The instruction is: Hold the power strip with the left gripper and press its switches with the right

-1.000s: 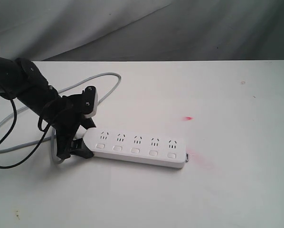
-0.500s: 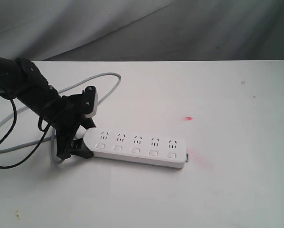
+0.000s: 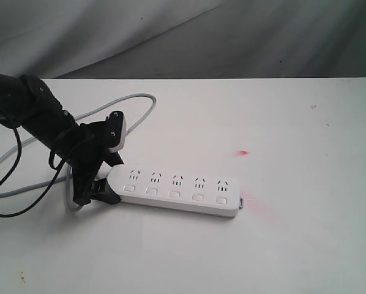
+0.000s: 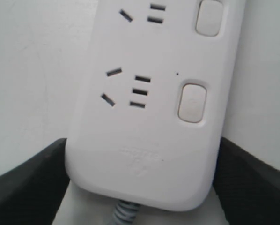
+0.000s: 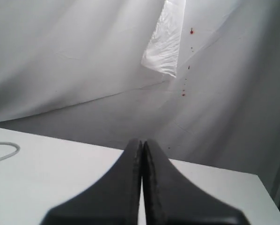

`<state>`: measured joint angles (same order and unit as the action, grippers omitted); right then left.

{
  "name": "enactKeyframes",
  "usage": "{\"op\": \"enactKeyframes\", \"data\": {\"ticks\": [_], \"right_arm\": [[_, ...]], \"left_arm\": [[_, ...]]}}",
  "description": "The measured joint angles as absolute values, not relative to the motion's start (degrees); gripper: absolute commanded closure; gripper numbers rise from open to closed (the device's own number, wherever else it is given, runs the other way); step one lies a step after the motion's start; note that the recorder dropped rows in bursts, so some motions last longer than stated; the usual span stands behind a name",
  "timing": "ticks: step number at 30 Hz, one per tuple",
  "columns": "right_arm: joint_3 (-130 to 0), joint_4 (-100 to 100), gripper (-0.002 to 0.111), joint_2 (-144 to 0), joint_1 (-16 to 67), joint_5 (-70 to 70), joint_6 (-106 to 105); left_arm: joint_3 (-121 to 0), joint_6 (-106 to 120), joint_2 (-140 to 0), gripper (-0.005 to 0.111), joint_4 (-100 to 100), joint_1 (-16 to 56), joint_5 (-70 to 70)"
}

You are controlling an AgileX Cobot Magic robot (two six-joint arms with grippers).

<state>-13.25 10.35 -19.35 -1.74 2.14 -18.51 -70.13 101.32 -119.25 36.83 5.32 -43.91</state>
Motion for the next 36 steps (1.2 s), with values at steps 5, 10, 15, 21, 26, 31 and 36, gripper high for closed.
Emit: {"op": "enactKeyframes", "data": {"ticks": [5, 10, 15, 21, 26, 31, 36], "right_arm": [[-9.01, 9.74, 0.108, -14.91, -1.74, 3.04, -16.92], [-6.07, 9.52, 0.108, -12.28, -1.74, 3.16, -16.8], [-2.67, 9.52, 0.108, -9.51, -1.74, 3.3, -16.8], [-0.18, 9.52, 0.108, -7.27, -1.74, 2.98, -16.77], [-0.18, 9.52, 0.108, -7.27, -1.74, 2.31, -16.77], [-0.18, 9.52, 0.108, -7.27, -1.74, 2.31, -16.65], [-0.18, 9.52, 0.108, -7.27, -1.74, 2.31, -16.65]], "left_arm": [[-70.13, 101.32, -119.25, 0.034, 36.83, 5.32, -43.91], [-70.13, 101.32, -119.25, 0.034, 36.83, 5.32, -43.91], [-70.13, 101.32, -119.25, 0.034, 36.83, 5.32, -43.91], [-70.13, 101.32, -119.25, 0.034, 36.83, 5.32, -43.91], [-70.13, 101.32, -119.25, 0.034, 36.83, 5.32, -43.91], [-70.13, 101.32, -119.25, 0.034, 36.83, 5.32, -43.91], [-70.13, 101.32, -119.25, 0.034, 36.83, 5.32, -43.91]]}}
